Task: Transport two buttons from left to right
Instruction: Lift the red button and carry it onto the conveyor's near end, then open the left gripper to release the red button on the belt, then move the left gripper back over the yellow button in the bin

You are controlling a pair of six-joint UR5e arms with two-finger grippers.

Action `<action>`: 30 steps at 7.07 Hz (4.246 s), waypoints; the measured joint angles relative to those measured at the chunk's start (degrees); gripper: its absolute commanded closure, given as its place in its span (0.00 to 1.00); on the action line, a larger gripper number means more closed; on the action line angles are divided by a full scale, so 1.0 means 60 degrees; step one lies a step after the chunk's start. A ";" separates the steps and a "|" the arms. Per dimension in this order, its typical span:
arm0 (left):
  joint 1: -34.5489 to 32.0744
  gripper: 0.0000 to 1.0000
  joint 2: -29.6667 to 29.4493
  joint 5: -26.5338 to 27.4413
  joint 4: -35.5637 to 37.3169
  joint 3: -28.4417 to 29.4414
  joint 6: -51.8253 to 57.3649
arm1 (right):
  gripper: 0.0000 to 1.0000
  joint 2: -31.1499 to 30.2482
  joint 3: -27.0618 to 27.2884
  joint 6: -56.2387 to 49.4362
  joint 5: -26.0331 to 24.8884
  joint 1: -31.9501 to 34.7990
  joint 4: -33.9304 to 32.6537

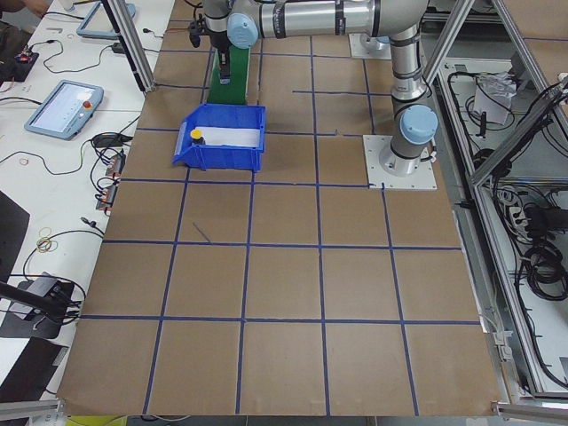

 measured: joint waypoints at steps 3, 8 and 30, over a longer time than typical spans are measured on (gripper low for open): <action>-0.0334 0.98 -0.0692 -0.0059 0.0771 -0.0248 -0.0309 | 0.00 0.0000 -0.0005 -0.0009 0.0023 -0.0012 -0.0013; -0.0357 0.00 -0.0880 -0.0059 0.1161 -0.0406 -0.0349 | 0.00 0.0009 -0.0005 -0.0009 0.0023 -0.0009 -0.0014; 0.2021 0.00 0.3023 0.0683 -0.1541 -0.1063 0.3677 | 0.00 0.0091 -0.0004 -0.0650 0.0120 -0.0033 0.0035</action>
